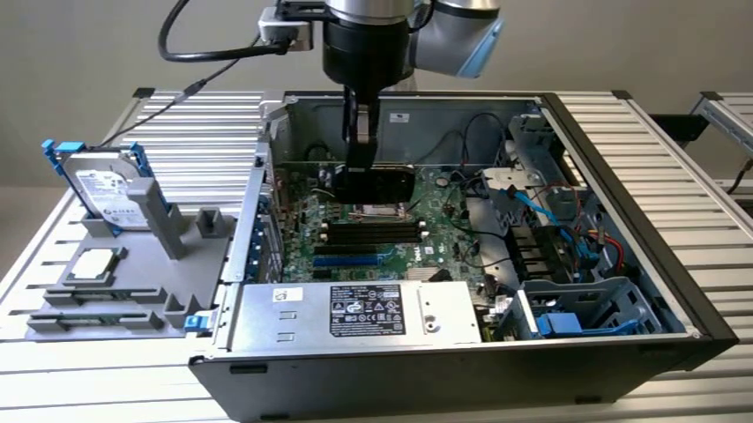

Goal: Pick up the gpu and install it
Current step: 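Insert the gpu into the slot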

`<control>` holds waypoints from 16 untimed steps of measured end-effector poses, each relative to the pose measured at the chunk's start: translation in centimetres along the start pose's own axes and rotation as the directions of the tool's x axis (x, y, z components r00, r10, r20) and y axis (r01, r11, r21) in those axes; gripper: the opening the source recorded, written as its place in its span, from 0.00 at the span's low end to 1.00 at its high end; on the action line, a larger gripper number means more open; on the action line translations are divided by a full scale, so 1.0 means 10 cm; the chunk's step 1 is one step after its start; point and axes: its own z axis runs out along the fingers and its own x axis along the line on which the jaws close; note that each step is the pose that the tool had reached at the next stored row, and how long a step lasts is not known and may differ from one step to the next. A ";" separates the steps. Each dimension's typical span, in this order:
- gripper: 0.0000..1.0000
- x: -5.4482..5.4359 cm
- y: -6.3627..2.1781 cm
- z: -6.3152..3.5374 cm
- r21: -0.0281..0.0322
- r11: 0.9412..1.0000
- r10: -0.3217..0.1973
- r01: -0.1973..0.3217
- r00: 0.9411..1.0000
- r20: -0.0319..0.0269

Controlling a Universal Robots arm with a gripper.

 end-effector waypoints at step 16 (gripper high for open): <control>0.27 0.12 -0.016 0.114 -0.001 1.000 -0.001 0.001 1.000 0.010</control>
